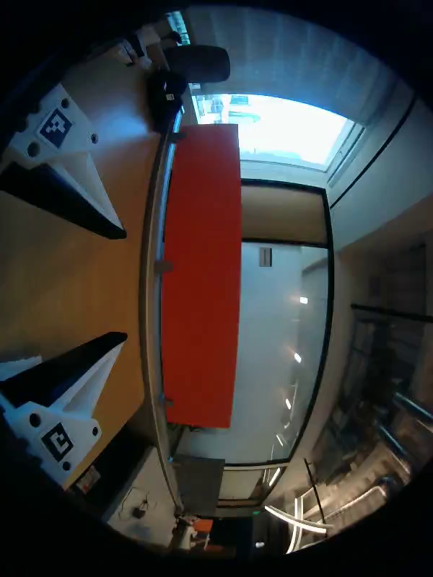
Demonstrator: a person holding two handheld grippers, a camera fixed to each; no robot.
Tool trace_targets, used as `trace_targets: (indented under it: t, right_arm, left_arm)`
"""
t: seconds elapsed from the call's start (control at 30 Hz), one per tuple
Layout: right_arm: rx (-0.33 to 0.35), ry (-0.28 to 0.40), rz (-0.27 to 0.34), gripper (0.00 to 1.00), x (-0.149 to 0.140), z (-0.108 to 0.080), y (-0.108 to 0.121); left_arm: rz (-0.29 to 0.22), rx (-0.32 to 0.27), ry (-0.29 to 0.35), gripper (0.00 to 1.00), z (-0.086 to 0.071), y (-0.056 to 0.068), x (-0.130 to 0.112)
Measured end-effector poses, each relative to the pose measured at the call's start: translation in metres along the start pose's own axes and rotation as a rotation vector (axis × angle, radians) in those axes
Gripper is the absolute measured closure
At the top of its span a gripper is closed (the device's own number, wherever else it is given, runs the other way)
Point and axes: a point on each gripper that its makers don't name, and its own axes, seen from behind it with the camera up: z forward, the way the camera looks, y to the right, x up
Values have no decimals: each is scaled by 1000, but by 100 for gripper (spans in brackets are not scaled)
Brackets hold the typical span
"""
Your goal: Fold towel
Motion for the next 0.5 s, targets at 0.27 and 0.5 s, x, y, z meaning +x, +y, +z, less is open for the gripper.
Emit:
trace_targets:
  t: [0.27, 0.5]
  right_arm:
    - [-41, 41, 19, 1, -16, -2, 12]
    - [-32, 68, 50, 1, -35, -5, 11]
  left_arm:
    - [-1, 0, 0, 6, 0, 1, 0]
    - [-1, 0, 0, 6, -1, 2, 0]
